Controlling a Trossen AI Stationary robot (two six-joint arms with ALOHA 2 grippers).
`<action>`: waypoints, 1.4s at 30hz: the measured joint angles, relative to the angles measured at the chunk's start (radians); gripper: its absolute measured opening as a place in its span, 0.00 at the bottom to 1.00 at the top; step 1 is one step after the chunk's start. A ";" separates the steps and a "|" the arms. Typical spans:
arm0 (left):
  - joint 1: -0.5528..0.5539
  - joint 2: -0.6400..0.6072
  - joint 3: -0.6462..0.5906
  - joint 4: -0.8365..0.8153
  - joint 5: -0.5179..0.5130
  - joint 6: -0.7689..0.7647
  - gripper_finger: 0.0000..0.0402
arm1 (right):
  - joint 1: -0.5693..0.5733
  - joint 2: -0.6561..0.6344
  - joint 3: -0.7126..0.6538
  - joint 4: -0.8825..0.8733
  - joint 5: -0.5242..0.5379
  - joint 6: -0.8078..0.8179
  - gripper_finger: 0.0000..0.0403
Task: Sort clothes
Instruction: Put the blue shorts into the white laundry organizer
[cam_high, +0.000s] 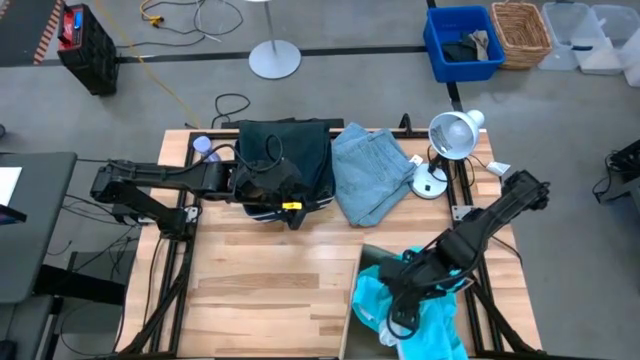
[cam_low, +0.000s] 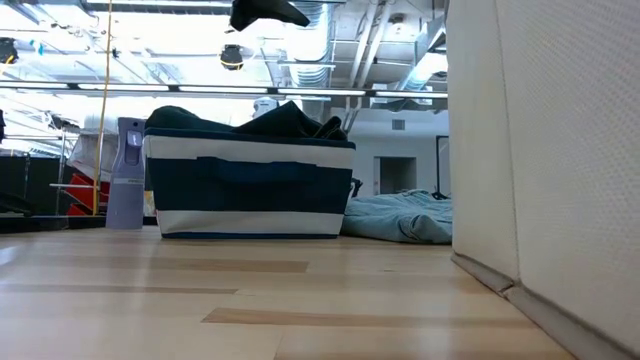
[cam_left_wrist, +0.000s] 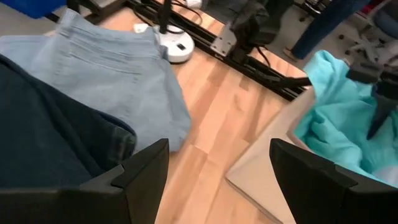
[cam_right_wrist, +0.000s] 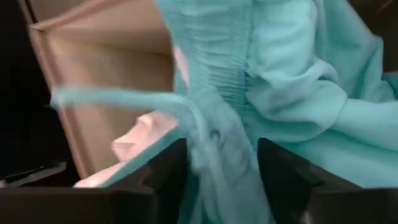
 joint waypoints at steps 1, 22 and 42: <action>0.000 0.000 0.000 0.000 0.011 0.001 0.68 | 0.000 0.000 0.014 -0.002 0.000 -0.006 0.57; -0.006 -0.011 0.000 -0.058 0.078 0.064 0.68 | 0.079 0.044 0.351 -0.369 0.018 -0.068 0.53; 0.001 -0.034 0.000 -0.078 0.094 0.100 0.68 | -0.031 0.269 0.374 -0.316 0.188 -0.177 0.52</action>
